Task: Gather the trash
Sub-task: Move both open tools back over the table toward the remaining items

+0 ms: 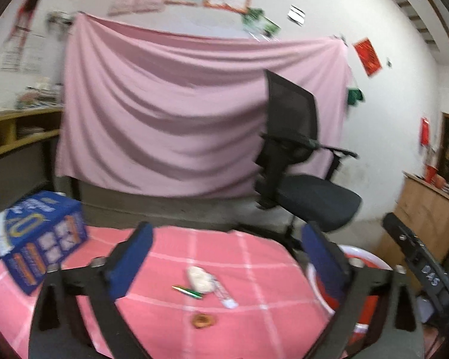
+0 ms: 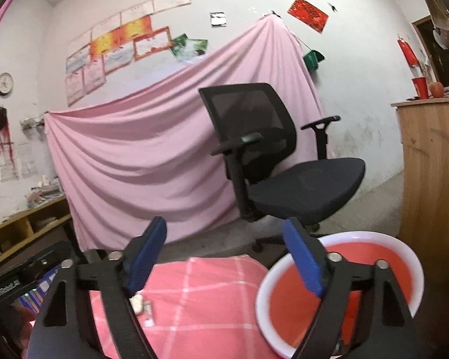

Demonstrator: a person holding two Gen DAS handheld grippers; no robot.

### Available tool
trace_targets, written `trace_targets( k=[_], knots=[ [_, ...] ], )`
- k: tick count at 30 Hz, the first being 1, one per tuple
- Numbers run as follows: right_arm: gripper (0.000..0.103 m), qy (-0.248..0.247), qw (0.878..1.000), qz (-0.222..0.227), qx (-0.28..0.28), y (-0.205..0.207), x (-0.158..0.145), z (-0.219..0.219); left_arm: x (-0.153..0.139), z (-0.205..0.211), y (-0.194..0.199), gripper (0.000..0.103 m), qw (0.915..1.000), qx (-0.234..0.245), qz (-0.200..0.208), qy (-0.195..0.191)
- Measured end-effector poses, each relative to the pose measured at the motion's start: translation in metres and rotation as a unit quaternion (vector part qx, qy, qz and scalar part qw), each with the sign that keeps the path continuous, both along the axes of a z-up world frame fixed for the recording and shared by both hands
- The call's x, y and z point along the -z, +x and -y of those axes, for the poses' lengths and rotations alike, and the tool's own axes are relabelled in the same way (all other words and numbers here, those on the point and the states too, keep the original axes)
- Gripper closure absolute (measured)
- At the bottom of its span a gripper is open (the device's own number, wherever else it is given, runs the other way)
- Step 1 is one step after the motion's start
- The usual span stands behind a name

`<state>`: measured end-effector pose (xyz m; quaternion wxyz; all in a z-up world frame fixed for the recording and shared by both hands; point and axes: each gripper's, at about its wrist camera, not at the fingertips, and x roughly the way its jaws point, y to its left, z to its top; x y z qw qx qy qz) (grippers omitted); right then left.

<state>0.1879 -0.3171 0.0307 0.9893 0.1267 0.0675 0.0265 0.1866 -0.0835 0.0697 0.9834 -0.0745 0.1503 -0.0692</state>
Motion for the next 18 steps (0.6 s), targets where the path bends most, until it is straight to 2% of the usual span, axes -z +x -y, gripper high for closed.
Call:
trace_targets(
  k=[1,3,10,18],
  knots=[
    [0.015,-0.003,1.0,0.007,-0.003,-0.001,-0.001,-0.004,0.002,-0.005,-0.004,0.002,0.9999,-0.009,0.005,0.001],
    [0.0,-0.005,1.0,0.023,-0.006,-0.004,-0.002,-0.01,0.004,-0.016,-0.011,0.002,0.9997,-0.023,0.009,0.008],
    [0.0,-0.028,0.997,0.061,-0.028,-0.013,-0.004,-0.028,0.016,-0.038,-0.025,0.002,0.998,-0.055,0.017,0.024],
    [0.0,-0.055,0.995,0.058,-0.051,-0.01,0.001,-0.047,0.034,-0.051,-0.037,0.002,0.9962,-0.074,0.024,0.039]
  ],
)
